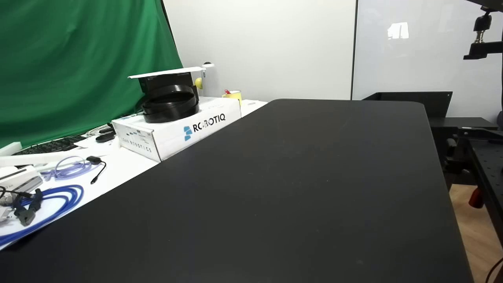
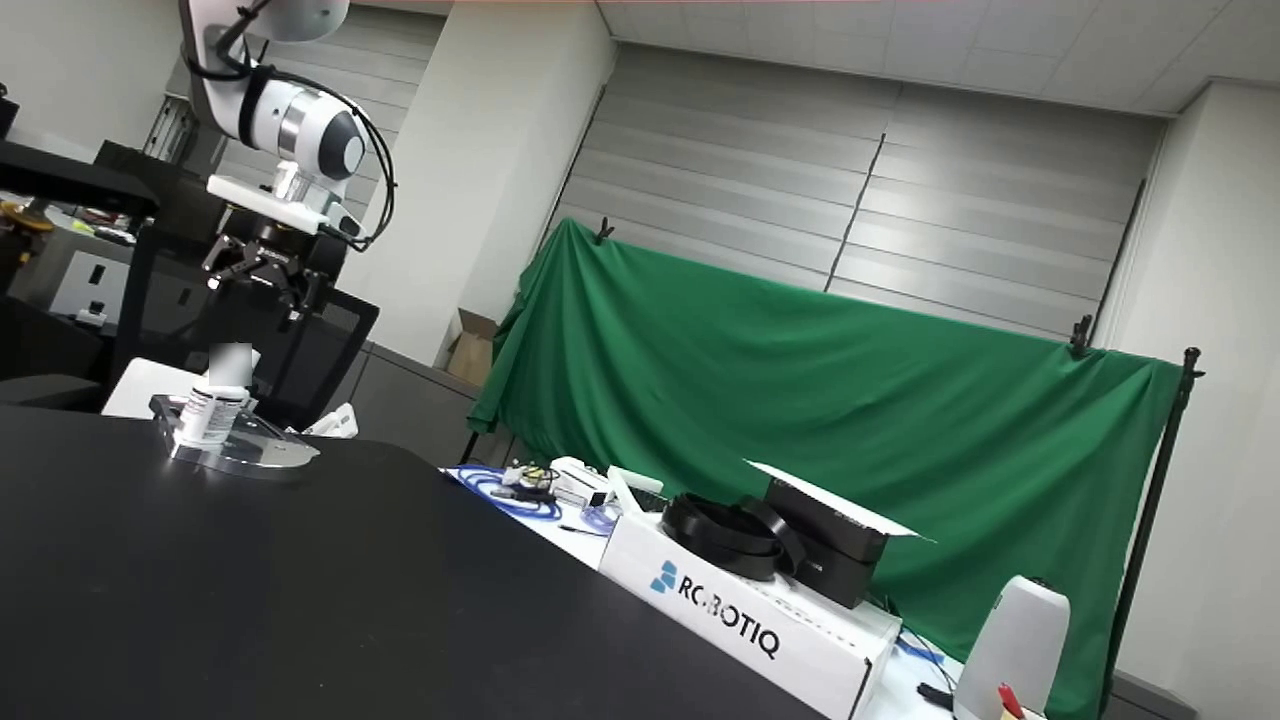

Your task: Put the white bottle on the table

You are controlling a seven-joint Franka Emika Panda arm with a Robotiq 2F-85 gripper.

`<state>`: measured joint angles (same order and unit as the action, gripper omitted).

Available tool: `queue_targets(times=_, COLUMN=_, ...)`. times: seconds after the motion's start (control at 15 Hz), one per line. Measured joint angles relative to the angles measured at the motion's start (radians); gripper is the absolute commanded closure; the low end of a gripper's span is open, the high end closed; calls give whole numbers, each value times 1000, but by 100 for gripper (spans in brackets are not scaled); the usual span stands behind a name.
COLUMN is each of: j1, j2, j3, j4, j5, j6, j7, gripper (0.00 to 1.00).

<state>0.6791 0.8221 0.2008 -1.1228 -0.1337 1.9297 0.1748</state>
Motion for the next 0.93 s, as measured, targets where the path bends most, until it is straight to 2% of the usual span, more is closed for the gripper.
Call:
queue_targets(times=0.53, j1=5, j2=2, j3=-32, j4=-52, j5=-27, j6=28, j7=29, gripper=0)
queue_targets(times=0.93, j1=6, j2=2, j3=-35, j4=-118, j5=-25, j6=121, j7=80, gripper=0)
